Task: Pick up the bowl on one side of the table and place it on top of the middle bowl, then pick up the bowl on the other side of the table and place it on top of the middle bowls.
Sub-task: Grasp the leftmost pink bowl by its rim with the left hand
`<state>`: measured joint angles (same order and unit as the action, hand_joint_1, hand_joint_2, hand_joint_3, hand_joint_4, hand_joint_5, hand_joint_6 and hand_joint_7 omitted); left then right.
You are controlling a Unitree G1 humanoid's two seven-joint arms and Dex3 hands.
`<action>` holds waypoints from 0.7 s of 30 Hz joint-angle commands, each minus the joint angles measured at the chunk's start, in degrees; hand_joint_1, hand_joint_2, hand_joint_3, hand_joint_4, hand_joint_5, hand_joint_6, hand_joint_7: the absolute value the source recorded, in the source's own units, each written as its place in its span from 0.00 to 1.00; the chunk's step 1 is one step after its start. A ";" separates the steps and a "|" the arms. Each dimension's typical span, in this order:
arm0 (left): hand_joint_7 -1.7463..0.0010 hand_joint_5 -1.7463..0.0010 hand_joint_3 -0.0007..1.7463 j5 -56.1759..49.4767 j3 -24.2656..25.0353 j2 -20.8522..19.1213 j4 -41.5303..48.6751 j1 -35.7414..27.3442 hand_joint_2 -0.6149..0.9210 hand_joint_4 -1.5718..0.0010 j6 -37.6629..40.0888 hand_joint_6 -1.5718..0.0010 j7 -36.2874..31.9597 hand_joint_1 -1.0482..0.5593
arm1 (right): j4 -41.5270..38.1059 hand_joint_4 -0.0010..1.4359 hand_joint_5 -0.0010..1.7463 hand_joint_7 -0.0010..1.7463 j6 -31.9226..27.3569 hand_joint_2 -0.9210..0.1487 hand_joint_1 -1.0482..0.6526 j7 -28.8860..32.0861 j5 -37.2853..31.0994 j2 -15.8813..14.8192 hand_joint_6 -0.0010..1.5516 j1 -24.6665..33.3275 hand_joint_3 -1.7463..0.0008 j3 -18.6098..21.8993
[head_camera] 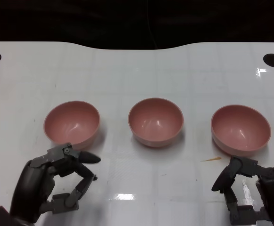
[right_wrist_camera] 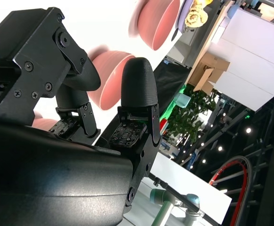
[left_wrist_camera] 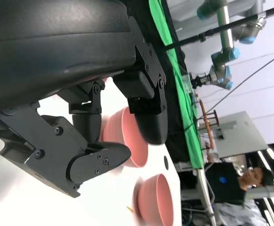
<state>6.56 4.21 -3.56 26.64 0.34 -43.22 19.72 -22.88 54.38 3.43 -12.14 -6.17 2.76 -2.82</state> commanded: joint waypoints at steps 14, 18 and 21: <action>1.00 0.86 0.02 -32.30 -1.25 -6.78 -17.98 -1.55 1.00 0.61 14.39 0.66 -21.17 0.41 | 1.12 0.57 0.91 0.77 -0.40 0.65 0.71 -0.03 0.82 0.06 0.53 0.46 0.08 0.00; 1.00 0.87 0.02 -44.51 -3.74 -9.08 -22.32 0.12 1.00 0.63 21.44 0.69 -25.73 0.42 | 1.15 0.56 0.91 0.78 -0.47 0.64 0.69 -0.02 0.83 -0.06 0.52 0.49 0.08 0.11; 1.00 0.89 0.02 -52.99 -6.79 -10.69 -24.28 1.51 1.00 0.66 27.94 0.73 -26.75 0.40 | 0.80 0.56 0.92 0.78 -0.25 0.64 0.69 -0.17 1.19 -0.07 0.52 0.42 0.08 0.08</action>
<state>-43.55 -1.61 -12.51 3.55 1.11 -17.46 -5.96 -22.29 53.88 3.37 -11.84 -6.02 2.99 -3.05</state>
